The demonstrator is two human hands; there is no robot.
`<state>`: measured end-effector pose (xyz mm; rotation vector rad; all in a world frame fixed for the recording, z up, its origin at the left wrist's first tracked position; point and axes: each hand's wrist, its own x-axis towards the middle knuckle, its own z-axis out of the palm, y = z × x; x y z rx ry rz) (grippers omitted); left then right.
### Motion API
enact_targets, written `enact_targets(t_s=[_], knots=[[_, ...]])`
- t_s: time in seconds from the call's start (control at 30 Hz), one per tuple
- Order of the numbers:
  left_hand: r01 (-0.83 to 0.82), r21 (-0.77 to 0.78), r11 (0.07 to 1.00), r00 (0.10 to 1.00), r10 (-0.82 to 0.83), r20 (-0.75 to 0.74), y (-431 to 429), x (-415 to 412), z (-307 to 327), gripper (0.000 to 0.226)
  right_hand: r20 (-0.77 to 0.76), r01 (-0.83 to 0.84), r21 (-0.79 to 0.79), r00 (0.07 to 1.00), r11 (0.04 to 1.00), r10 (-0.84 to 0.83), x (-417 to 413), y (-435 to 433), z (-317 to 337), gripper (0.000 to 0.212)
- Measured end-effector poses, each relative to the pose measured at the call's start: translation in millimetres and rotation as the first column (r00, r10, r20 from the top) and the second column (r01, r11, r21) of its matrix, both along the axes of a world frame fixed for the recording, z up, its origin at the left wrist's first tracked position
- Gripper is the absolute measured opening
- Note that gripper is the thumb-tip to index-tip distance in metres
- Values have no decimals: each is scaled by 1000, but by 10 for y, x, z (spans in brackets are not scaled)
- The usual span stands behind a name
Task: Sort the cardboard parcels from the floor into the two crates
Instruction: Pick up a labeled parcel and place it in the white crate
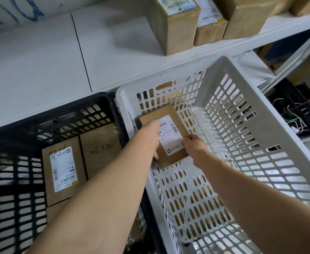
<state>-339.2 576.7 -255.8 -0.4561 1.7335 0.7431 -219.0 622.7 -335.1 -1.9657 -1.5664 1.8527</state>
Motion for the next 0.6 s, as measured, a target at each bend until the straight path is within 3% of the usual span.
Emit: enact_targets(t_s=[0.2,0.27,0.37,0.4,0.5,0.6], knots=[[-90,66,994,993,95,-72,7,15,-29,38,-24,-90,-66,996,994,89,-71,-52,75,19],[-101,78,992,991,107,-79,-19,27,-6,48,-42,-111,-60,993,992,108,-72,-51,98,22],[-67,117,991,984,85,-155,-82,70,74,16,-14,-216,-6,976,976,216,-52,-68,232,33],[-66,134,989,974,93,-209,-95,73,81,22,0,-233,27,972,972,233,-46,-63,301,34],[-13,224,974,951,81,-298,-103,130,375,13,-54,-151,118,986,981,159,-33,-34,585,33],[37,362,932,916,113,-385,-84,214,731,32,-185,-86,202,975,976,125,9,7,1009,38]])
